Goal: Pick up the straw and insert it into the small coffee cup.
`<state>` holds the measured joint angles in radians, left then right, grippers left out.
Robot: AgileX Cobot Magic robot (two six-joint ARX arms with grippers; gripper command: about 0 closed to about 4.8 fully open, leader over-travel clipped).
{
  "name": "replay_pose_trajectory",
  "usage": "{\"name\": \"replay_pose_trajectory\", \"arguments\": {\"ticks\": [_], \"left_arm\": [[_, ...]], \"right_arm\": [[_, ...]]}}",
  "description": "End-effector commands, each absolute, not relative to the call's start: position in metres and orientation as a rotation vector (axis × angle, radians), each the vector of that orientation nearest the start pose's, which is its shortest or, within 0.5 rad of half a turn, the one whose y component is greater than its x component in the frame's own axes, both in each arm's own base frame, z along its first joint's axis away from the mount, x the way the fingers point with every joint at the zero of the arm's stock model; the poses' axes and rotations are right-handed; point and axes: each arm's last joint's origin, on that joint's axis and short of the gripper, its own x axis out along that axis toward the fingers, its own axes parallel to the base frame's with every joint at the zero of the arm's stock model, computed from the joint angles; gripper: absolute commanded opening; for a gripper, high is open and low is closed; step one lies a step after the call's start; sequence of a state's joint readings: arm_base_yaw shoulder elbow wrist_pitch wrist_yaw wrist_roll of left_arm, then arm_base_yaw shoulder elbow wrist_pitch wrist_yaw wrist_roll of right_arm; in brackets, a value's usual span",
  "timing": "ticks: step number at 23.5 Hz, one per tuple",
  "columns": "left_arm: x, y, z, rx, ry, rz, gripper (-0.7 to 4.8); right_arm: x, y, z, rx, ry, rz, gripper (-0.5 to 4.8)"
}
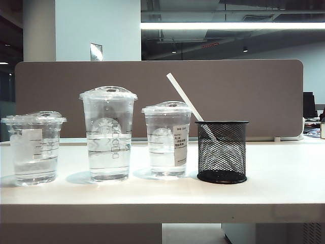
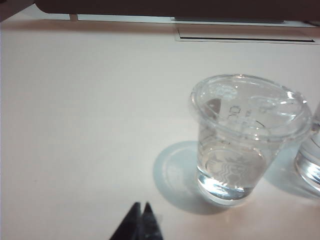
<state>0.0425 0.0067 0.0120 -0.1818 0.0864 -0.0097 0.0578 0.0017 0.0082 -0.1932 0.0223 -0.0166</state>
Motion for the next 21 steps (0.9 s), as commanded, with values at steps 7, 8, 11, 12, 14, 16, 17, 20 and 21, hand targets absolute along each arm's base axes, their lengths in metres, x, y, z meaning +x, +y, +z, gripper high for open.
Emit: {"name": "replay_pose_trajectory", "arguments": {"ticks": [7,8,11,12,14,16,17,20,21], "left_arm": [[0.096,0.001,0.149,-0.027,0.175,-0.047,-0.05],[0.096,0.001,0.149,-0.027,0.175,-0.047,-0.05],[0.096,0.001,0.149,-0.026,0.175,-0.046,-0.05],[0.096,0.001,0.149,-0.023,0.174,-0.047,-0.05],[0.096,0.001,0.153,-0.025,0.148,-0.047,-0.05],[0.095,0.000,0.176,-0.039,0.003,-0.080,-0.05],[0.093,0.000,0.188,-0.034,-0.051,-0.099,-0.05],[0.078,-0.002,0.236,-0.013,-0.208,-0.157,-0.05],[0.069,-0.003,0.255,-0.005,-0.257,-0.174,-0.05]], "right_arm": [[0.096,0.005,0.146,-0.027,0.182,0.035,-0.01],[0.096,0.005,0.146,-0.028,0.182,0.035,-0.01],[0.096,0.005,0.146,-0.027,0.182,0.035,-0.01],[0.096,0.005,0.146,-0.027,0.182,0.035,-0.01],[0.096,0.005,0.146,-0.027,0.182,0.035,-0.01],[0.096,0.005,0.146,-0.027,0.182,0.035,-0.01],[0.096,0.005,0.146,-0.027,0.182,0.035,-0.01],[0.096,0.005,0.146,-0.027,0.182,0.035,-0.01],[0.096,0.005,0.146,-0.027,0.182,0.035,-0.01]]}}
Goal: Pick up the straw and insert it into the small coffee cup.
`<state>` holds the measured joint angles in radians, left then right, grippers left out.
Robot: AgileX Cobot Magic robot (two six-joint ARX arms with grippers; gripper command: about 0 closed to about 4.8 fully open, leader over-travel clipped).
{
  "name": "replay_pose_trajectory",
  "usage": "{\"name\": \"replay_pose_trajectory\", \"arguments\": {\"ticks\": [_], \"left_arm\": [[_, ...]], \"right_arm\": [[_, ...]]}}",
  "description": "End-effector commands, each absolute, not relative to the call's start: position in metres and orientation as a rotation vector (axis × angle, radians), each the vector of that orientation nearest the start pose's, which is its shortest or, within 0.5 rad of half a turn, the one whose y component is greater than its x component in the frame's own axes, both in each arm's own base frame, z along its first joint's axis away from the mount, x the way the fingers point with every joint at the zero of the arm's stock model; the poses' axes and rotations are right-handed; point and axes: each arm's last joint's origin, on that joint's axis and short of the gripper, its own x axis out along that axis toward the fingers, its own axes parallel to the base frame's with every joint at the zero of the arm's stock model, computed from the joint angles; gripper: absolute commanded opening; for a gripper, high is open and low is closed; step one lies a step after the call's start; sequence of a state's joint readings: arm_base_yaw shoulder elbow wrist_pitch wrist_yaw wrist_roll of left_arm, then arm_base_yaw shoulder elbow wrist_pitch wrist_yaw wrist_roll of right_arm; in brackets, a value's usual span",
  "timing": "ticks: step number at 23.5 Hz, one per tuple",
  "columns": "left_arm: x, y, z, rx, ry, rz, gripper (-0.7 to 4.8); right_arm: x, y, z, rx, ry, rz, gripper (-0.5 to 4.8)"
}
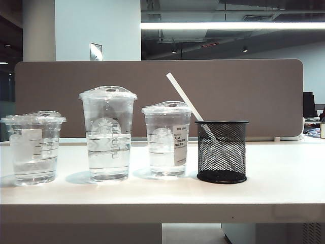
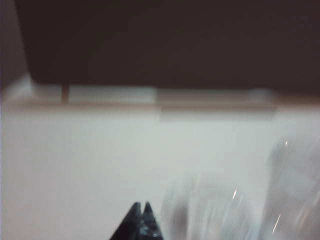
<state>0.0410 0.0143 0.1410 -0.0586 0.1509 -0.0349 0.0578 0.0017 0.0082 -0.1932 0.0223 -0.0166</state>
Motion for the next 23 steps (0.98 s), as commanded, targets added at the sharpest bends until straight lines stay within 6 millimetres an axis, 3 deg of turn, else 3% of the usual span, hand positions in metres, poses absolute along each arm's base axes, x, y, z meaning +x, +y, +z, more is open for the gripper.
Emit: {"name": "replay_pose_trajectory", "arguments": {"ticks": [1,3,5,7,9,14,23], "left_arm": [[0.053,-0.005,0.283,0.007,-0.314,-0.204,-0.05],[0.023,-0.008,0.320,0.016,-0.348,-0.262,-0.05],[-0.011,-0.012,0.343,0.021,-0.290,-0.356,-0.05],[-0.033,-0.014,0.351,0.013,-0.223,-0.411,-0.05],[-0.082,-0.017,0.356,-0.023,-0.056,-0.443,-0.05],[-0.153,-0.019,0.352,-0.051,0.076,-0.405,-0.05],[-0.192,-0.021,0.361,-0.018,-0.058,-0.408,-0.05]], "right_arm": [[0.096,0.005,0.146,-0.027,0.182,0.035,-0.01],[0.096,0.005,0.146,-0.027,0.182,0.035,0.00],[0.096,0.005,0.146,-0.027,0.182,0.035,-0.01],[0.096,0.005,0.146,-0.027,0.182,0.035,-0.01],[0.096,0.005,0.146,-0.027,0.182,0.035,-0.01],[0.096,0.005,0.146,-0.027,0.182,0.035,-0.01],[0.096,0.005,0.146,-0.028,0.182,0.035,-0.01]]}}
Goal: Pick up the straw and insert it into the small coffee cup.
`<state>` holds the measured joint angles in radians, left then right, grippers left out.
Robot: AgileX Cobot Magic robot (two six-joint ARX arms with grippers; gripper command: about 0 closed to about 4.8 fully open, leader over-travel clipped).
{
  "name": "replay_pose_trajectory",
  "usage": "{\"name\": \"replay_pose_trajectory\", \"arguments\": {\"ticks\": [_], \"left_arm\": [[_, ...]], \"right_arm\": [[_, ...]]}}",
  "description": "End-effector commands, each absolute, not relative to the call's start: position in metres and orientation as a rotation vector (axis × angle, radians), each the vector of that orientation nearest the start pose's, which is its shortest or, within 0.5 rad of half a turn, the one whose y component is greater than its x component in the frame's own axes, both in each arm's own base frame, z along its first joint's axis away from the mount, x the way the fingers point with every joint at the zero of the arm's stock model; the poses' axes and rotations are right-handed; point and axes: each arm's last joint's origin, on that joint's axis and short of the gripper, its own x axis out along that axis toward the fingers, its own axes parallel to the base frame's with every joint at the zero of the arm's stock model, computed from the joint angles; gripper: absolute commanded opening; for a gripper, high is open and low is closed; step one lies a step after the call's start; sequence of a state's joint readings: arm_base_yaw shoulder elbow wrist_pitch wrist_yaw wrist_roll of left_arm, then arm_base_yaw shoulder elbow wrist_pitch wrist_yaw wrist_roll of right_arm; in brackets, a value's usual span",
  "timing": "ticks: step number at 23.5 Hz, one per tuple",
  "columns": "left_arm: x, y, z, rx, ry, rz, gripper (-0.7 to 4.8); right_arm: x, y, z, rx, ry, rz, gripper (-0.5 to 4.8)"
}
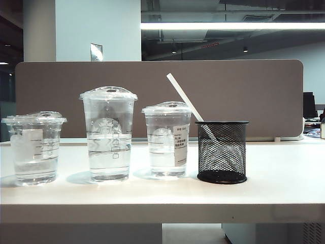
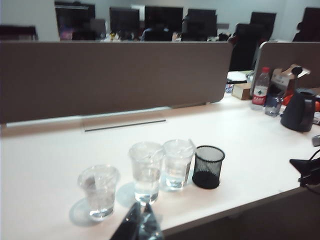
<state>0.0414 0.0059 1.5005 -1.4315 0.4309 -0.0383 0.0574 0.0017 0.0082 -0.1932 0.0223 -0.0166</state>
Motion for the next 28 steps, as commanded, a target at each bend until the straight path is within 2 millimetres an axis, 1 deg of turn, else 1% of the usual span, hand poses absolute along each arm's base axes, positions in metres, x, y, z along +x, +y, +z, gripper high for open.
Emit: {"name": "replay_pose_trajectory", "arguments": {"ticks": [1,5,8,10,12,15,17,23,26,27,28], "left_arm": [[-0.192,-0.021,0.361,-0.018,-0.057,-0.408,-0.05],[-0.191,-0.021,0.361,-0.075,-0.042,-0.409,-0.05],[-0.183,-0.020,0.359,-0.074,-0.011,-0.404,-0.05],[-0.171,-0.020,0.356,-0.082,0.034,-0.402,-0.05],[-0.152,-0.019,0.349,-0.100,0.108,-0.400,-0.05],[-0.140,-0.018,0.344,-0.082,0.153,-0.399,-0.05],[-0.138,-0.018,0.343,-0.045,0.153,-0.402,-0.05],[-0.138,-0.018,0.343,-0.016,0.147,-0.404,-0.05],[-0.138,-0.018,0.343,-0.016,0.147,-0.404,-0.05],[-0.138,-0.018,0.343,-0.016,0.147,-0.405,-0.05],[-0.138,-0.018,0.343,-0.016,0.147,-0.406,-0.05]], "right_arm": [[0.096,0.005,0.146,-0.027,0.182,0.035,-0.01],[0.096,0.005,0.146,-0.027,0.182,0.035,-0.01],[0.096,0.005,0.146,-0.027,0.182,0.035,-0.01],[0.096,0.005,0.146,-0.027,0.182,0.035,-0.01],[0.096,0.005,0.146,-0.027,0.182,0.035,-0.01],[0.096,0.005,0.148,-0.027,0.167,0.035,-0.01],[0.096,0.005,0.148,-0.025,0.165,0.052,-0.01],[0.096,0.006,0.150,-0.023,0.154,0.066,-0.01],[0.096,0.007,0.150,-0.019,0.148,0.120,-0.01],[0.096,0.008,0.150,-0.008,0.151,0.141,-0.01],[0.096,0.008,0.151,0.056,0.150,0.152,-0.01]]}}
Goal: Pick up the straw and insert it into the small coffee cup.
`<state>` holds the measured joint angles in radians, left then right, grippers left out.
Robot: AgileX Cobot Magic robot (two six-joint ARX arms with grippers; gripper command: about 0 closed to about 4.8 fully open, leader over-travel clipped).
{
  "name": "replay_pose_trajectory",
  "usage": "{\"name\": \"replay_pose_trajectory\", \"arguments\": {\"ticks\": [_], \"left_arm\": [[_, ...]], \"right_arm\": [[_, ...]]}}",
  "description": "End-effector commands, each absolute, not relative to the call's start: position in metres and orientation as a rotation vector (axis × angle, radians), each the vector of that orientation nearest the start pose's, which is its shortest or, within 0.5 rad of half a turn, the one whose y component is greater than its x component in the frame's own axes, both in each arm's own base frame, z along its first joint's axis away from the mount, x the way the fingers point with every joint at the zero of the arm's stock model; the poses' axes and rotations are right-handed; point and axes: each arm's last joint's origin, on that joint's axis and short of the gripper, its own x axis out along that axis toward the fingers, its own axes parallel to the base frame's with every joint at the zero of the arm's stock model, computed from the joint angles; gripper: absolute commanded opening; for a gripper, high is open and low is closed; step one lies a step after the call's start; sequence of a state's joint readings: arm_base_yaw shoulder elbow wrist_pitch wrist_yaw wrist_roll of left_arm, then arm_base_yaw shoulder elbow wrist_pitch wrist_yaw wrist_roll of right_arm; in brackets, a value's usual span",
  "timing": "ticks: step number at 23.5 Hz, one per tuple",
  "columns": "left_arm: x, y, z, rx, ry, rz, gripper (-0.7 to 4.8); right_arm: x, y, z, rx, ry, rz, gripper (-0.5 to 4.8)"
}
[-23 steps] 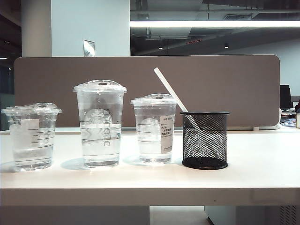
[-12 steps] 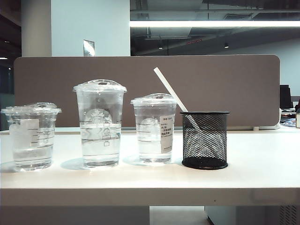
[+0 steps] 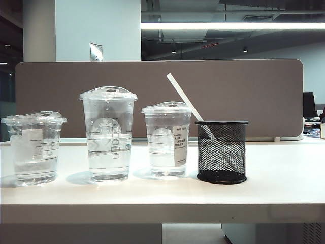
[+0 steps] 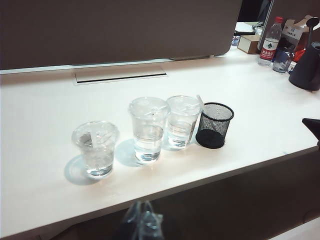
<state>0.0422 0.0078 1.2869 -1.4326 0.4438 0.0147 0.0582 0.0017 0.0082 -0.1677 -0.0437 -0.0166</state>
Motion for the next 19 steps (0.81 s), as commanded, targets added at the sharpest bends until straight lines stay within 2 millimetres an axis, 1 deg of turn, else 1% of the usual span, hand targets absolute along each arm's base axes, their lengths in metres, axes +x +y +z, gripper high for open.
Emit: {"name": "replay_pose_trajectory", "arguments": {"ticks": [1,3,4,5,6,7,8,9,10,11,12,13,14,15,16,17,18,19], "left_arm": [[-0.138,-0.018,0.343,-0.016,0.147,-0.408,-0.05],[-0.138,-0.018,0.343,-0.016,0.147,-0.408,-0.05],[-0.138,-0.018,0.343,-0.016,0.147,-0.407,-0.05],[-0.138,-0.018,0.343,-0.016,0.147,-0.408,-0.05],[-0.138,-0.018,0.343,-0.016,0.147,-0.408,-0.05],[-0.138,-0.018,0.343,-0.016,0.147,-0.408,-0.05],[-0.138,-0.018,0.343,-0.016,0.147,-0.408,-0.05],[-0.138,-0.018,0.343,-0.016,0.147,-0.408,-0.05],[-0.138,-0.018,0.343,-0.016,0.147,-0.408,-0.05],[-0.138,-0.018,0.343,-0.016,0.147,-0.408,-0.05],[-0.138,-0.018,0.343,-0.016,0.148,-0.408,-0.05],[-0.138,-0.018,0.343,-0.016,0.148,-0.408,-0.05],[-0.138,-0.018,0.343,-0.016,0.148,-0.408,-0.05],[-0.138,-0.018,0.343,-0.016,0.148,-0.408,-0.05],[-0.138,-0.018,0.343,-0.016,0.148,-0.407,-0.05],[-0.138,-0.018,0.343,-0.016,0.148,-0.407,-0.05],[-0.138,-0.018,0.343,-0.016,0.148,-0.407,-0.05],[-0.138,-0.018,0.343,-0.016,0.148,-0.408,-0.05]], "right_arm": [[0.096,0.009,0.152,0.112,0.141,0.160,-0.01],[0.094,0.009,0.170,0.284,0.084,0.171,-0.02],[0.088,0.009,0.193,0.372,0.026,0.194,-0.03],[0.083,0.009,0.211,0.390,-0.028,0.204,-0.03],[0.071,0.008,0.244,0.381,-0.135,0.219,-0.03],[0.060,0.007,0.265,0.352,-0.211,0.221,-0.03],[0.039,0.005,0.303,0.238,-0.350,0.209,-0.03],[0.029,0.005,0.320,0.168,-0.405,0.201,-0.03],[0.008,0.004,0.354,0.023,-0.506,0.174,-0.03],[-0.002,0.003,0.372,-0.038,-0.545,0.157,-0.03],[-0.013,0.002,0.400,-0.104,-0.592,0.128,-0.03],[-0.017,0.001,0.416,-0.113,-0.616,0.103,-0.03],[-0.016,0.000,0.443,-0.095,-0.657,0.050,-0.03],[-0.014,-0.001,0.453,-0.089,-0.673,0.033,-0.03],[-0.007,-0.001,0.470,-0.081,-0.691,0.012,-0.03],[0.002,0.000,0.480,-0.082,-0.692,0.011,-0.03],[0.017,0.001,0.489,-0.082,-0.677,0.012,-0.03],[0.031,0.002,0.492,-0.083,-0.656,0.013,-0.03]]}}
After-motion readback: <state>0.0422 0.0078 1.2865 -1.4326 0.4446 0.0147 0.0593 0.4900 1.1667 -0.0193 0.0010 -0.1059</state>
